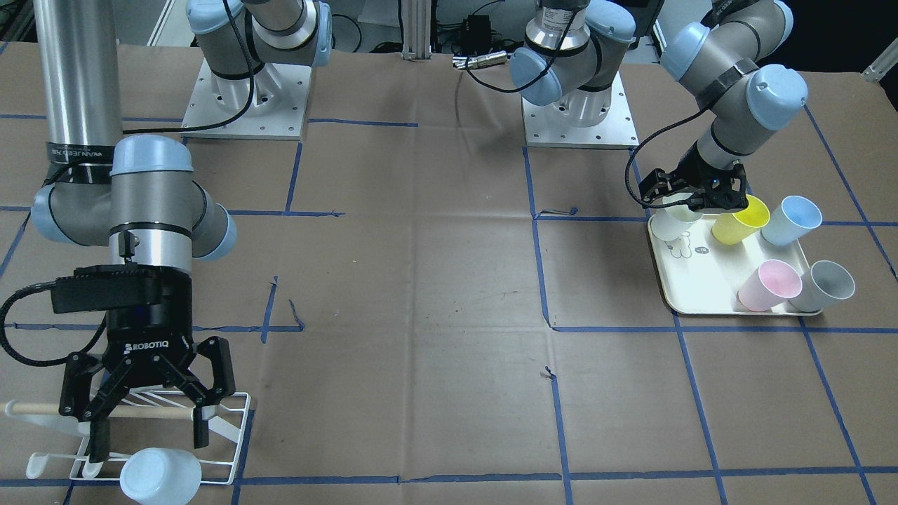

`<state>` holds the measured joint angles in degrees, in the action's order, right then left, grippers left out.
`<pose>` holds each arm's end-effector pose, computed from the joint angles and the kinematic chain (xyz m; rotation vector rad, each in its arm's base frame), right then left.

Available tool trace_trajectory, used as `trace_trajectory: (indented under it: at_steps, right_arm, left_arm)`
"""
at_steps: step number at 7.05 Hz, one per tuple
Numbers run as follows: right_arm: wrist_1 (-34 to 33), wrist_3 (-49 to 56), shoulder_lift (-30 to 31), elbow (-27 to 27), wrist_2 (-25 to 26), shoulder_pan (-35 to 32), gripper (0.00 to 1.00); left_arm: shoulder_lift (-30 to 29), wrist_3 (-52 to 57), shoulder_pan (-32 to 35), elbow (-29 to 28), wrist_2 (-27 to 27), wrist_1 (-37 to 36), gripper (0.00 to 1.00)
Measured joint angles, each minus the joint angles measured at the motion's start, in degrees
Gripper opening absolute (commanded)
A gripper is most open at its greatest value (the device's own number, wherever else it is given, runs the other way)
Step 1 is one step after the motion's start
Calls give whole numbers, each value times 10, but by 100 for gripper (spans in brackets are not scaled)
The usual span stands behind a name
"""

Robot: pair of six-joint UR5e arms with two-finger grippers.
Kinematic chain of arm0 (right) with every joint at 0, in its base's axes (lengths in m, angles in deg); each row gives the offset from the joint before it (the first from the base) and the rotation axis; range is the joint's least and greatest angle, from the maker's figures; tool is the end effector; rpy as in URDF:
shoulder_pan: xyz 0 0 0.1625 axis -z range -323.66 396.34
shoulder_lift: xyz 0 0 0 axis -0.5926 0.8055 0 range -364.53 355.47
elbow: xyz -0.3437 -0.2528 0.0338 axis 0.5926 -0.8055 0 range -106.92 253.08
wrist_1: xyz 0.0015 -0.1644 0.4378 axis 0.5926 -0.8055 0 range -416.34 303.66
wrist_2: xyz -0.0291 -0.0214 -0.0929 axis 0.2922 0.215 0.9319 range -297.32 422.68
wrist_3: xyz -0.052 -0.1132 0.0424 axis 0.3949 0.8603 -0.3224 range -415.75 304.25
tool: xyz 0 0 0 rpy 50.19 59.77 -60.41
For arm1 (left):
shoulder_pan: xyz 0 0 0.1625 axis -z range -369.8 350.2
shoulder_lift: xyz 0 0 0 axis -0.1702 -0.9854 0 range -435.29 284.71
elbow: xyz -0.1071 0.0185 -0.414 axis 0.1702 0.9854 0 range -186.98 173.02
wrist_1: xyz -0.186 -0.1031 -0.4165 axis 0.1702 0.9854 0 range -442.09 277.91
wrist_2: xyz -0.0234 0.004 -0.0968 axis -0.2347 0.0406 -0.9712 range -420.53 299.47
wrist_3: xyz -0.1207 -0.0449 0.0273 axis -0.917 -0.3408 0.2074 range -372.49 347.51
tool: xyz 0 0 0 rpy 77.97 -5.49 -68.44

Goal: Transfer IKEA cup to right arm and place on rack

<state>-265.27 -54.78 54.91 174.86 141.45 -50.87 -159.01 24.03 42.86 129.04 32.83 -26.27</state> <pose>0.1248 -0.7045 0.2961 -0.1464 2.3721 -1.8773 0.1332 -0.3817 0.1609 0.0179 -3.1251 -0.1766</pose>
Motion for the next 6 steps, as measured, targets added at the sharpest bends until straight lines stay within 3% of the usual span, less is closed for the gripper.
trace_trajectory:
  at_steps: [1, 6]
  right_arm:
    - [0, -56, 8, 0, 1, -17, 100]
    - [0, -443, 48, 38, 2, -91, 100]
  left_arm:
    - [-4, 2, 1, 0, 1, -5, 2]
    - [2, 8, 1, -14, -1, -5, 0]
